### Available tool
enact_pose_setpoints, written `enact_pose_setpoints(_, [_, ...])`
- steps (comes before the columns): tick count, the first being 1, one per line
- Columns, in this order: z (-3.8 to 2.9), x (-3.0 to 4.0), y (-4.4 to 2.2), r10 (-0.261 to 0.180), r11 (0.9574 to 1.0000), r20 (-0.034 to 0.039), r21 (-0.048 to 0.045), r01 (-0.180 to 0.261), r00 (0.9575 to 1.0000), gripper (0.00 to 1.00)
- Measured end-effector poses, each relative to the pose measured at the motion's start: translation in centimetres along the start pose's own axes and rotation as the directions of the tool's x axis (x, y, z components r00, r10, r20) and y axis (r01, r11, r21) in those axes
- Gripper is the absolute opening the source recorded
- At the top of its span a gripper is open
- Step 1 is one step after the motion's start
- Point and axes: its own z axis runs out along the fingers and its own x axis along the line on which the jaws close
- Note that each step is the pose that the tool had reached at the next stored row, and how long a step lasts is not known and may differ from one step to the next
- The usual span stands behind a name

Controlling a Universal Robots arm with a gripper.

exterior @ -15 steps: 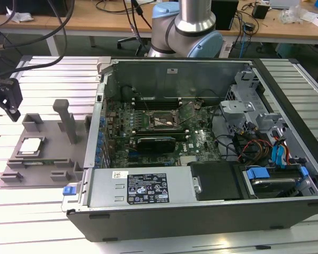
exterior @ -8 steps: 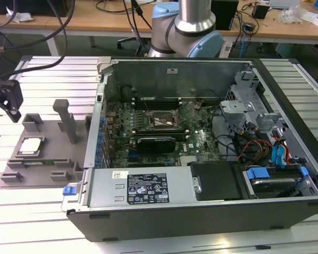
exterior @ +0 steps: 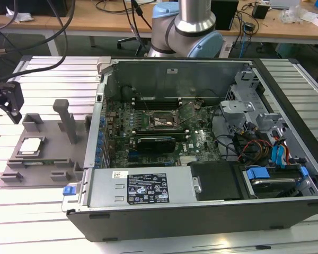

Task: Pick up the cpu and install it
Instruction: 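Pick up the cpu and move it towards the insertion slot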

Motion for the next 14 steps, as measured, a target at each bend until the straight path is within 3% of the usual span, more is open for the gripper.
enact_pose_setpoints(14, [0.56,0.01,0.00,0.000,1.0000,0.0000,0.0000,0.000,1.0000,0.60])
